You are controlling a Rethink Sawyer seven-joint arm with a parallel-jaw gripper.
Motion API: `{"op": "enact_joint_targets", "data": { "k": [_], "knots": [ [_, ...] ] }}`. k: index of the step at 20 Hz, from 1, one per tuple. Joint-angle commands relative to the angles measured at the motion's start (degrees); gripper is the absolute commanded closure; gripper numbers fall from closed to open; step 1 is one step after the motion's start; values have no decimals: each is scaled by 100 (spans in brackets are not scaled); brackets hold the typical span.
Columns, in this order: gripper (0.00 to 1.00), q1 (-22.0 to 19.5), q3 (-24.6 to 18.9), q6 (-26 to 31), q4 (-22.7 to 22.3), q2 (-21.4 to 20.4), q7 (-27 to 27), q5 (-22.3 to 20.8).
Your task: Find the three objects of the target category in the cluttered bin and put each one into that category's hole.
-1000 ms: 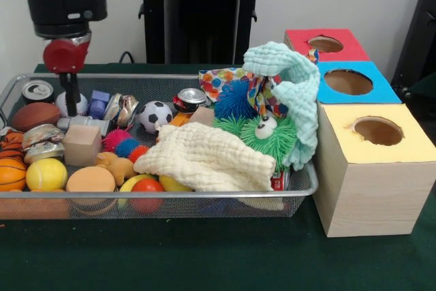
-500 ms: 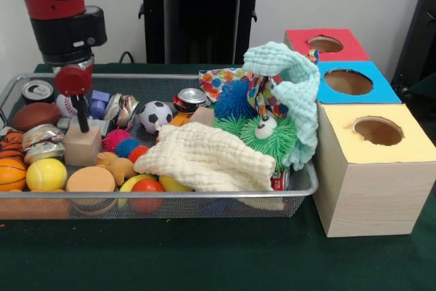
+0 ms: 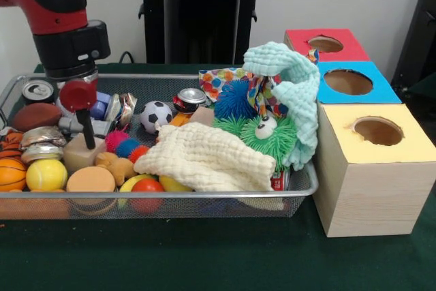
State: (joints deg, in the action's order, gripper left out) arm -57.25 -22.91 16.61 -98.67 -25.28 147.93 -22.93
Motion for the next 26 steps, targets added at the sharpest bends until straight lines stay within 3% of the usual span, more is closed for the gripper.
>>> {"op": "enact_joint_targets", "data": {
  "k": [1, 9, 17, 19, 23, 26],
  "knots": [
    [0, -202, -835, 673, 988, 818, -2023, -732],
    [0, -241, -1134, 1604, 1429, 638, -2622, -879],
    [0, -341, -1276, 1787, 1461, 643, -2711, -985],
    [0, -436, -1255, 1688, 1260, 696, -2541, -973],
    [0, -503, -1098, 1396, 658, 408, -2037, -1006],
    [0, -636, -1108, 1429, 389, 246, -2013, -985]
  ]
}}
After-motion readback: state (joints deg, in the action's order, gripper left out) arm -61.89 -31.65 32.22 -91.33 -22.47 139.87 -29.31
